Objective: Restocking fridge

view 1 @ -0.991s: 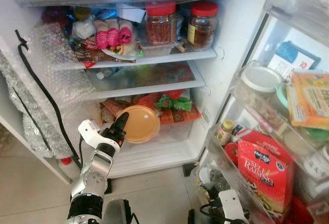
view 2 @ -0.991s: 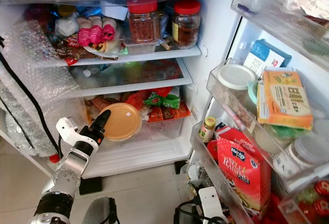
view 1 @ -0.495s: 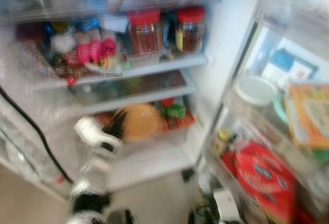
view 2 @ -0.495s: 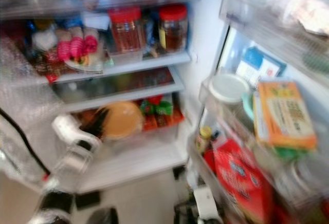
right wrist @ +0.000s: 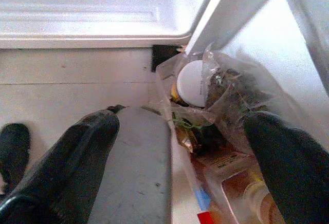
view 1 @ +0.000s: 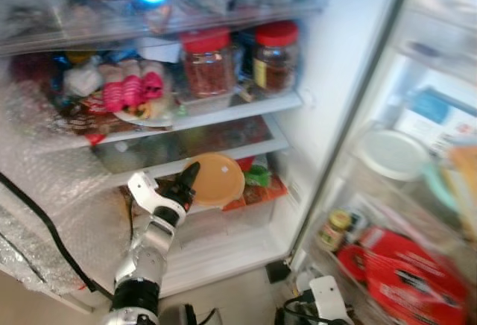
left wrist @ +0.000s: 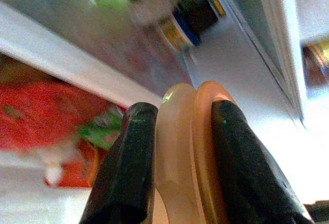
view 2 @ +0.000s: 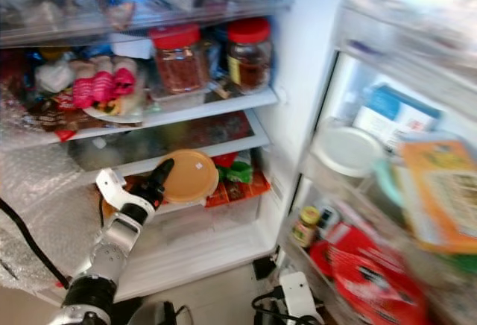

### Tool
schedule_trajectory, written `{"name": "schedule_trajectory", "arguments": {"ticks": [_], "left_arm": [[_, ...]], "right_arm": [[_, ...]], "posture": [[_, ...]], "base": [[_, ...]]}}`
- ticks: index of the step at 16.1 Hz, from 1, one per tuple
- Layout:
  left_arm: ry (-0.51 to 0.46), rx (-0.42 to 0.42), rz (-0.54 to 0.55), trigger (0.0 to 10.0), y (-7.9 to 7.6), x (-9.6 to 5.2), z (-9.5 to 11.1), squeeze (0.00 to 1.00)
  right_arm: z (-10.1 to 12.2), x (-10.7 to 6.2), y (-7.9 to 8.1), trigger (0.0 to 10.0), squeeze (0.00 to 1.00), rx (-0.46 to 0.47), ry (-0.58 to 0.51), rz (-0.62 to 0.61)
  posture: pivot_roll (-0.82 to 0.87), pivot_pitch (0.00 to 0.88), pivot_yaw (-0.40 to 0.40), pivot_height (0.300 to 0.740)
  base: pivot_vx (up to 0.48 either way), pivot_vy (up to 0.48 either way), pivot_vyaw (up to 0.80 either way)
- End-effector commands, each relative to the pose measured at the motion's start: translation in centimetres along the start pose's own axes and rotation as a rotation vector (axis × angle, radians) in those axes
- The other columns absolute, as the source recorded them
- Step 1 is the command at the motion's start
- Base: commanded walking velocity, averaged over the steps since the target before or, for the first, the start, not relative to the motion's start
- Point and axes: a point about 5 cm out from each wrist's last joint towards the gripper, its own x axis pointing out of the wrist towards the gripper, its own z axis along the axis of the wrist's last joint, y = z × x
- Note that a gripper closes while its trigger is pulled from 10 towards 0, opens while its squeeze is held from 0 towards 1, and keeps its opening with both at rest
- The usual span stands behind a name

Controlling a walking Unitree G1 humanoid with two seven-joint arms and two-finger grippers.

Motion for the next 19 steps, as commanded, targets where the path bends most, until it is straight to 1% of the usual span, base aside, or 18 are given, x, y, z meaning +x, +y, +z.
{"name": "schedule_trajectory", "arguments": {"ticks": [1,6,13,14,16,19], "left_arm": [[-0.020,0.016,0.022,10.0,0.6,-0.3,0.7,0.00],[-0.025,0.014,0.020,10.0,0.6,-0.2,0.7,0.00],[-0.077,0.020,0.047,10.0,0.7,0.0,1.4,0.00],[-0.098,0.017,0.053,10.0,0.7,0.2,1.6,0.00],[-0.125,0.021,0.072,10.0,0.7,0.4,1.9,0.00],[-0.174,0.045,0.138,10.0,1.0,1.1,2.8,0.00]], "right_arm": [[-3.1,-0.8,0.1,10.0,0.00,-0.005,0.129,0.005],[-3.1,-0.7,0.1,10.0,0.00,-0.006,0.129,0.004],[-3.3,-0.8,0.2,10.0,0.00,-0.006,0.132,0.006],[-3.3,-0.8,0.2,10.0,0.00,-0.006,0.132,0.006],[-3.2,-0.8,0.2,10.0,0.00,-0.006,0.131,0.006],[-3.2,-0.8,0.1,10.0,0.00,-0.007,0.132,0.006]], "posture": [[-0.12,0.058,-0.017,0.624],[-0.12,0.056,-0.017,0.624],[-0.13,0.070,-0.019,0.624],[-0.13,0.070,-0.019,0.624],[-0.13,0.073,-0.021,0.624],[-0.13,0.075,-0.024,0.624]], "base": [[0.281,0.000,0.00],[0.273,0.000,0.00],[0.000,0.000,0.00],[0.000,0.000,0.00],[0.000,0.000,0.00],[0.000,0.000,0.00]]}}
